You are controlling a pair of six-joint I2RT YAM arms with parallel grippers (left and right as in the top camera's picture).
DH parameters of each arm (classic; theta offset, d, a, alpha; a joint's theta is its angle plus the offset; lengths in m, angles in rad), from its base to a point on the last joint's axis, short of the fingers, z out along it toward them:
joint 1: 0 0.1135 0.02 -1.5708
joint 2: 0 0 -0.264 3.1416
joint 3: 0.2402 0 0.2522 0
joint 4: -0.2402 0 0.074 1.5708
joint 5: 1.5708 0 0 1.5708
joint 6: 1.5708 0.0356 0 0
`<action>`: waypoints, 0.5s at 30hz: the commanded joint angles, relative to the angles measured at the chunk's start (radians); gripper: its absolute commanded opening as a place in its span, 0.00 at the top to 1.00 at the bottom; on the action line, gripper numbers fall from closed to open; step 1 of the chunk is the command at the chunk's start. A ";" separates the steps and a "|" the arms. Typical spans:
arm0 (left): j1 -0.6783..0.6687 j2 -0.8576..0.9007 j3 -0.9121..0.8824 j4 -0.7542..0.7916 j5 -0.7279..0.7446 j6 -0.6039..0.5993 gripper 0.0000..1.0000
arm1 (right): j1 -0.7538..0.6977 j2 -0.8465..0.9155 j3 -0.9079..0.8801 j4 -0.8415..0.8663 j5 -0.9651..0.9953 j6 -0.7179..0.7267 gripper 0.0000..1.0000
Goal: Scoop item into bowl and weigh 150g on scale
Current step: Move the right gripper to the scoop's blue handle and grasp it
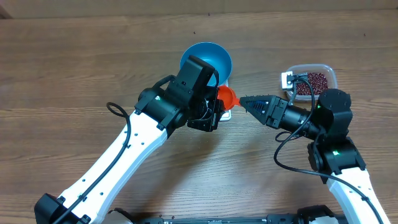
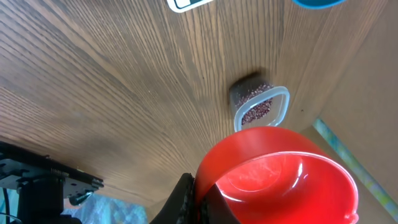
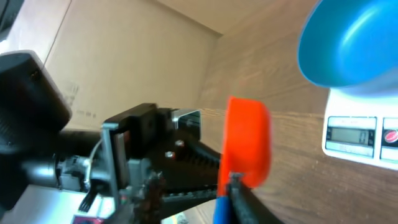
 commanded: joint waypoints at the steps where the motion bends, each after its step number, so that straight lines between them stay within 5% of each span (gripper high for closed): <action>1: -0.001 0.003 0.015 -0.003 -0.003 -0.021 0.96 | 0.007 0.027 0.018 -0.019 0.012 -0.014 0.80; 3: -0.002 0.003 0.015 -0.003 -0.002 -0.021 0.95 | 0.007 0.043 0.018 -0.026 0.012 -0.018 0.95; 12: -0.002 0.003 0.015 -0.003 -0.003 -0.020 0.93 | 0.007 0.043 0.018 -0.026 0.011 -0.018 0.96; 13: -0.001 0.003 0.015 -0.003 -0.003 -0.020 0.87 | 0.007 0.043 0.018 -0.026 0.011 -0.018 0.96; 15: 0.000 0.003 0.015 -0.003 -0.003 -0.021 0.50 | 0.007 0.043 0.018 -0.026 0.012 -0.018 0.96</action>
